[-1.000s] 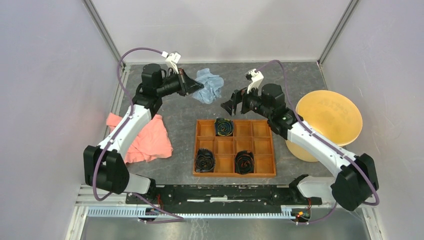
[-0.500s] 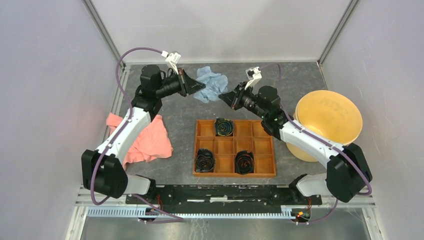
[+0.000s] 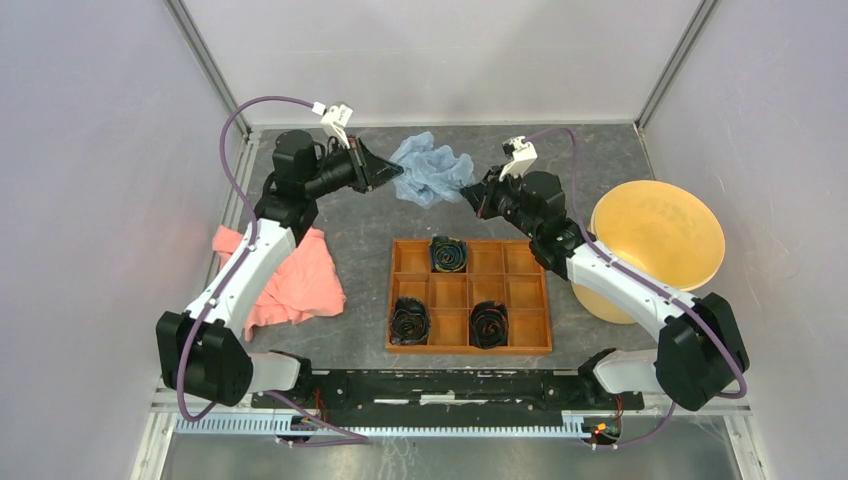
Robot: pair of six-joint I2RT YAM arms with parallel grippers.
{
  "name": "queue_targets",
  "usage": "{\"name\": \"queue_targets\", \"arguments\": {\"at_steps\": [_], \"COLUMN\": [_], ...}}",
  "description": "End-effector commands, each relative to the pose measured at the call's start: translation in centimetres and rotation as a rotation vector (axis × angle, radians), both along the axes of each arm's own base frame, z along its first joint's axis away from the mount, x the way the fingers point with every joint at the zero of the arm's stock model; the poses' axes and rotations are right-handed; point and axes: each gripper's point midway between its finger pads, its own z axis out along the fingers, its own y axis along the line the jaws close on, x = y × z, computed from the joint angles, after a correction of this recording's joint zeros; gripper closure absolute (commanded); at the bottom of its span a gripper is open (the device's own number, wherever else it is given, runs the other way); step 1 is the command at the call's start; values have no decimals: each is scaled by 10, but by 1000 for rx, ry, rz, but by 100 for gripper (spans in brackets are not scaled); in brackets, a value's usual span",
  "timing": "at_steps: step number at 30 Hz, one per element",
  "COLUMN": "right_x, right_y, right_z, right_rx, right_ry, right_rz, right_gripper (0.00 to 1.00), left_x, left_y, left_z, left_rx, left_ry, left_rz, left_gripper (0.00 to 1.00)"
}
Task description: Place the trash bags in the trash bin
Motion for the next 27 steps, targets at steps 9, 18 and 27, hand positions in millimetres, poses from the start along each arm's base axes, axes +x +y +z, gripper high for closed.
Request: {"name": "queue_targets", "arguments": {"at_steps": [9,18,27], "right_x": [8,-18,-34], "right_y": [-26,21,36], "right_z": [-1,19,13], "right_rx": [-96,-204,-261], "right_ry": [-33,-262,-322], "right_rz": [-71,342,467], "right_gripper": [99,100,100], "left_x": [15,24,24], "left_y": [20,14,14], "left_z": [11,-16,-20], "left_rx": [50,55,53], "left_ry": [-82,50,47], "left_rz": [127,82,72], "left_gripper": [91,16,1]}}
